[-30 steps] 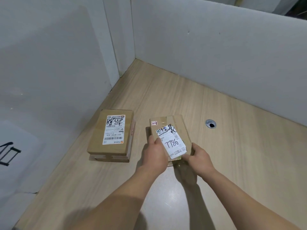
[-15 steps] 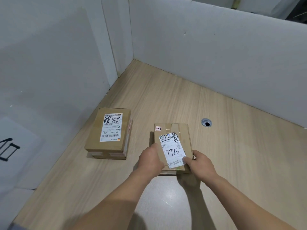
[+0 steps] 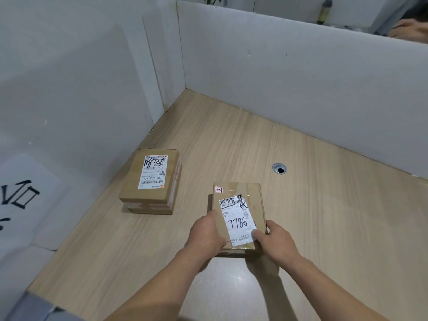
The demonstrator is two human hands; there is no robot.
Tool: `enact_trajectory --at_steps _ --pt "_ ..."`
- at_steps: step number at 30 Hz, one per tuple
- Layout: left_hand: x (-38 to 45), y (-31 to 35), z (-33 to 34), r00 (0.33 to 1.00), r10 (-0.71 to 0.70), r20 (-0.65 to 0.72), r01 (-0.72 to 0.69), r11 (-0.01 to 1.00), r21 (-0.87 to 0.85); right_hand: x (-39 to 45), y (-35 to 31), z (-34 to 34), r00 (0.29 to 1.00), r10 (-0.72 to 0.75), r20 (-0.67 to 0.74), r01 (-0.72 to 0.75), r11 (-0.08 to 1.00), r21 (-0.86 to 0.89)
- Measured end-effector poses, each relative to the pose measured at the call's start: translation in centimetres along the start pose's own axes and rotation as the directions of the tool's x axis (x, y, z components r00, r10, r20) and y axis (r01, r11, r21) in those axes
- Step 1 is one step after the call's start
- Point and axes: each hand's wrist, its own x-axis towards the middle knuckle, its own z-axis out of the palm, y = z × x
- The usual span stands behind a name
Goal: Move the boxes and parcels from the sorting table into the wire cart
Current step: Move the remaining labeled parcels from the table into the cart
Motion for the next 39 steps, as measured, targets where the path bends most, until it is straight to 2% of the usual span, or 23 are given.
enact_trajectory --at_steps 3,5,9,13,19,22,25,33,37,39 --pt "-0.9 -0.3 -0.4 1.000 0.001 0.025 -0.002 1.000 0.021 -0.5 0.1 0.0 1.000 0.002 0.017 -0.002 1.000 0.012" --pt "-1.3 -0.7 -1.2 1.000 0.003 -0.004 -0.003 1.000 -0.011 -0.5 0.0 0.1 1.000 0.012 0.023 -0.013 0.998 0.058" --pt "-0.2 -2.0 -3.1 0.997 -0.040 -0.064 0.035 0.996 -0.080 -0.2 -0.7 0.7 0.997 0.071 0.007 -0.071 0.966 0.247" --pt "1.3 -2.3 -3.3 0.993 -0.071 0.090 0.087 0.977 -0.195 0.1 -1.8 2.0 0.986 0.164 0.017 -0.155 0.887 0.436" --pt "5.4 -6.4 -0.8 0.977 -0.101 0.189 0.164 0.919 -0.358 0.9 -2.7 3.6 0.973 0.224 0.055 -0.206 0.740 0.640" --pt "8.3 -8.6 -0.2 0.978 -0.071 0.195 0.147 0.901 -0.407 1.4 -3.7 3.5 0.970 0.223 0.099 -0.224 0.650 0.726" --pt "7.9 -7.2 -3.1 0.987 -0.008 0.159 0.080 0.889 -0.452 2.1 -5.4 3.0 0.971 0.217 0.106 -0.213 0.566 0.796" --pt "7.4 -4.2 -10.7 0.976 0.215 -0.022 -0.213 0.943 -0.257 3.2 -8.6 1.0 0.993 0.104 0.059 -0.111 0.625 0.773" --pt "7.6 -4.8 -14.0 0.908 0.360 -0.213 -0.372 0.928 -0.015 4.2 -9.5 1.2 0.996 0.080 0.024 -0.067 0.586 0.807" --pt "8.5 -6.1 -15.4 0.874 0.383 -0.299 -0.367 0.924 0.111 4.7 -10.0 1.4 0.997 0.082 0.008 -0.055 0.599 0.799"
